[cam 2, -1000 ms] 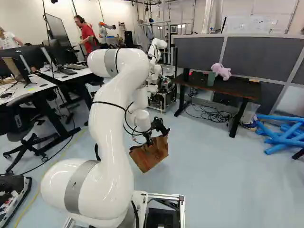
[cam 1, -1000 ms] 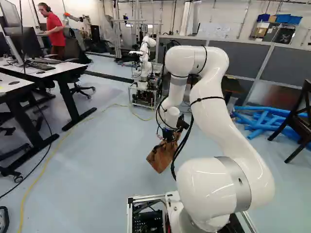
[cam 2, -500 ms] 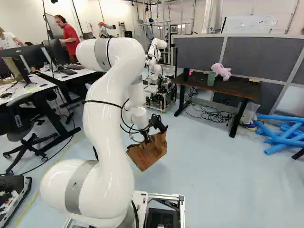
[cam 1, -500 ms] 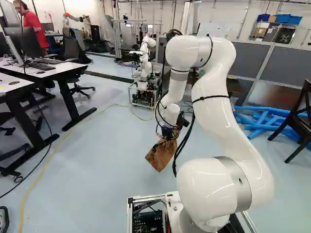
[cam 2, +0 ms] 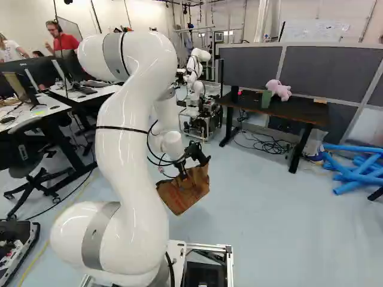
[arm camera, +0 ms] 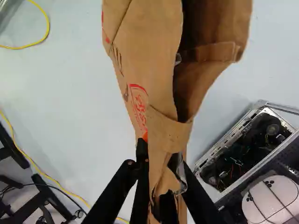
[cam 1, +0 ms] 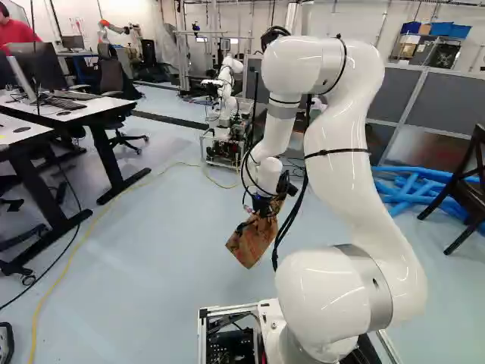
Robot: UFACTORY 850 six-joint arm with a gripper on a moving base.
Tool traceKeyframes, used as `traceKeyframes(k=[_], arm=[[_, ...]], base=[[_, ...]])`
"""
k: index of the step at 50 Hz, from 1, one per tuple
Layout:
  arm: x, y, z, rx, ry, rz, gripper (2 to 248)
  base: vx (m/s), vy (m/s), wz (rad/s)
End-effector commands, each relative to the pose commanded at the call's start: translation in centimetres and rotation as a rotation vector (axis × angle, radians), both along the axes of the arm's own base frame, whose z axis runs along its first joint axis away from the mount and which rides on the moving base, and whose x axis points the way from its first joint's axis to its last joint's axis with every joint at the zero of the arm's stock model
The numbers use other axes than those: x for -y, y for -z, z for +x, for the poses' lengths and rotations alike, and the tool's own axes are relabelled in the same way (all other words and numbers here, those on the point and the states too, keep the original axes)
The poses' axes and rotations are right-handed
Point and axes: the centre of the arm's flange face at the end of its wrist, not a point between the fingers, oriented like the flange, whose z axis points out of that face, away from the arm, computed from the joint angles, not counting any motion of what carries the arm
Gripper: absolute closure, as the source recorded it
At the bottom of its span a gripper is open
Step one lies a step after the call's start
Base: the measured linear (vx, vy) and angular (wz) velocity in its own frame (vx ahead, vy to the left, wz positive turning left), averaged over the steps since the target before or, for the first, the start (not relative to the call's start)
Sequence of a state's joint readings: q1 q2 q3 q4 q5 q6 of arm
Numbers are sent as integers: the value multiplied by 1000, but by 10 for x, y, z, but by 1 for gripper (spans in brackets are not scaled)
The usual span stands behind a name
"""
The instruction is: Pick up the bag on the ground and place it on the table
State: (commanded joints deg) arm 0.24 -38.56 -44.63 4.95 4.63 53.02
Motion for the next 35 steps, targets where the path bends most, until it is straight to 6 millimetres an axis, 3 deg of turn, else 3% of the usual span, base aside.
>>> traceKeyframes(k=[35], arm=[[12,-49,-29,16,88,14,229]], base=[[0,0,0]])
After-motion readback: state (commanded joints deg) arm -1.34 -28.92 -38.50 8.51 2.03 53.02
